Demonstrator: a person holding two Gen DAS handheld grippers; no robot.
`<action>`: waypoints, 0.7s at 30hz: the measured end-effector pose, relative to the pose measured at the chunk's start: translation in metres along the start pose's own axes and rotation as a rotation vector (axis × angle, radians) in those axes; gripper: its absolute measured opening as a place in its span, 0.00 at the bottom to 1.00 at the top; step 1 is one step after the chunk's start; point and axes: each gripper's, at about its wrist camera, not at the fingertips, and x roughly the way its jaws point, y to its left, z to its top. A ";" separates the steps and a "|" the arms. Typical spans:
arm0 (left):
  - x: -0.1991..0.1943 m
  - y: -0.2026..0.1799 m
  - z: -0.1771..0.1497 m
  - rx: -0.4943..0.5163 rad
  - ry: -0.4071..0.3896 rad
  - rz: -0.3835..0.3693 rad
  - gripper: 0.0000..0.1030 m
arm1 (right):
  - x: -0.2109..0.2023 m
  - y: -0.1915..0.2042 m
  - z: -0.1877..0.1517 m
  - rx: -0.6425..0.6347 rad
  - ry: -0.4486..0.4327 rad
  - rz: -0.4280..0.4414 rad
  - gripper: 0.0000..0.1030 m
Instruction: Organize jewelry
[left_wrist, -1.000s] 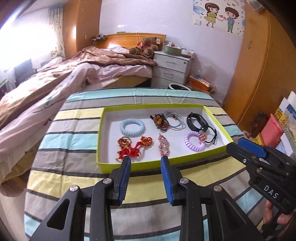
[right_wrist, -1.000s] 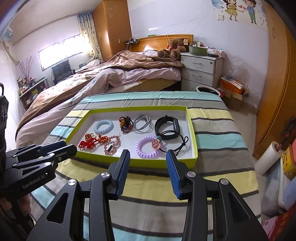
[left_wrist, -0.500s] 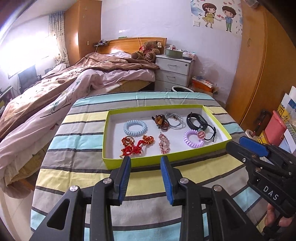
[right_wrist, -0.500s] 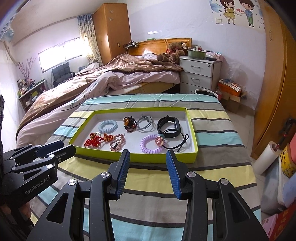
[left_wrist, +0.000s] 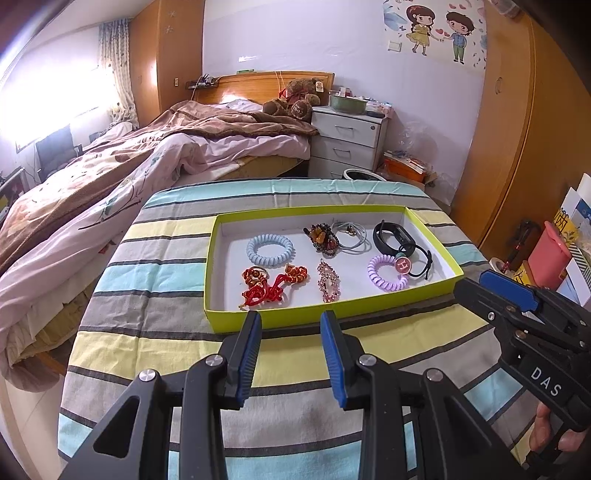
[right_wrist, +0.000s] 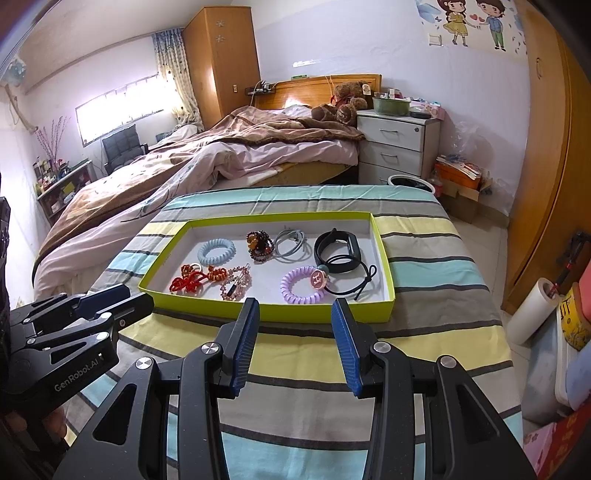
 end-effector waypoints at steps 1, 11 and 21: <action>0.000 0.000 0.000 0.000 0.000 0.000 0.32 | 0.000 0.000 0.000 0.000 0.000 -0.001 0.40; 0.001 0.001 0.001 0.000 0.002 0.005 0.32 | 0.000 0.001 -0.001 0.000 0.000 -0.003 0.40; 0.001 0.001 0.001 -0.001 0.002 0.002 0.32 | 0.000 0.000 -0.001 0.003 -0.002 -0.007 0.40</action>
